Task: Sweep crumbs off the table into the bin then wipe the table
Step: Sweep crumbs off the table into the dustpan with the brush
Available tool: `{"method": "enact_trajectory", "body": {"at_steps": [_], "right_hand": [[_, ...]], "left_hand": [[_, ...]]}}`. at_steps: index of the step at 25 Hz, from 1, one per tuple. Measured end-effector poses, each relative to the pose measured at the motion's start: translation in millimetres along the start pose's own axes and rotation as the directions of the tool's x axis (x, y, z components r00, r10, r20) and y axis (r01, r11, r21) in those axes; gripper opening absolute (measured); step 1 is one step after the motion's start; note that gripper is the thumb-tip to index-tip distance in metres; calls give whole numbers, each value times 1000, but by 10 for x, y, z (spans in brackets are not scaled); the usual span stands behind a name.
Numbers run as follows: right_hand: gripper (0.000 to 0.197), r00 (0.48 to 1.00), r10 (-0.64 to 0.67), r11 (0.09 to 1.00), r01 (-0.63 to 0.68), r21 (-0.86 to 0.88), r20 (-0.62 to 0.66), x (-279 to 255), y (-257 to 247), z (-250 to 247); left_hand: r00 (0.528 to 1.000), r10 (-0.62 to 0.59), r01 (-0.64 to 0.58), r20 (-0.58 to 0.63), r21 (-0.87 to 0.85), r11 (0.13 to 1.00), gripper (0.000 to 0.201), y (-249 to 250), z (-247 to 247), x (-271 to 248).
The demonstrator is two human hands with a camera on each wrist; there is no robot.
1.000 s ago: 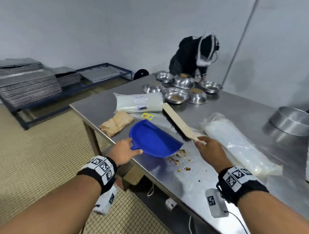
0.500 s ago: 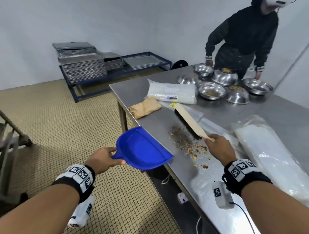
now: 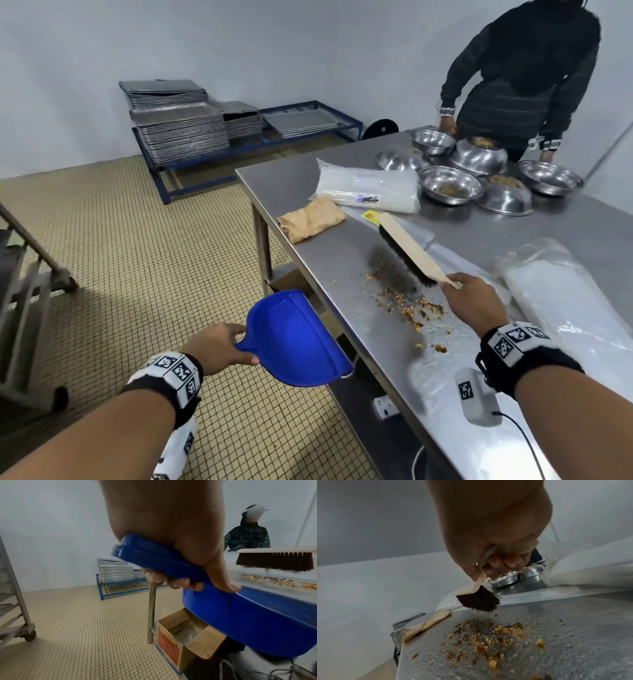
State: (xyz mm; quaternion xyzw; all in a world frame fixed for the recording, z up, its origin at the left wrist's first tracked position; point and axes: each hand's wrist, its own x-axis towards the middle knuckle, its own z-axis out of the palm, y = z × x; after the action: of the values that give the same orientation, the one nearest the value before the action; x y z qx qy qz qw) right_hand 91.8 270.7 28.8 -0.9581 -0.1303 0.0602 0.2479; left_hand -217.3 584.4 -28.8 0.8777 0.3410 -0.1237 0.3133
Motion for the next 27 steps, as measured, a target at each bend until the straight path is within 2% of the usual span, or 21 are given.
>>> {"method": "enact_trajectory", "body": {"at_steps": [8,17,22,27], "right_hand": [[32,1000,2,997,-1,-74,10,12,87,79],[27,982,-143,989,146,-17,127,-250,-71,372],[28,932,-281,957,289,0,230,-432,-192,492],[26,823,-426,896,442,49,376,-560,-223,535]], "left_hand": [[998,67,-66,-18,28,997,85,180,231,234],[996,86,-85,-32,44,995,81,254,299,275],[997,69,-69,-33,22,997,83,248,329,294],[996,76,-74,-46,44,996,80,261,334,283]]}}
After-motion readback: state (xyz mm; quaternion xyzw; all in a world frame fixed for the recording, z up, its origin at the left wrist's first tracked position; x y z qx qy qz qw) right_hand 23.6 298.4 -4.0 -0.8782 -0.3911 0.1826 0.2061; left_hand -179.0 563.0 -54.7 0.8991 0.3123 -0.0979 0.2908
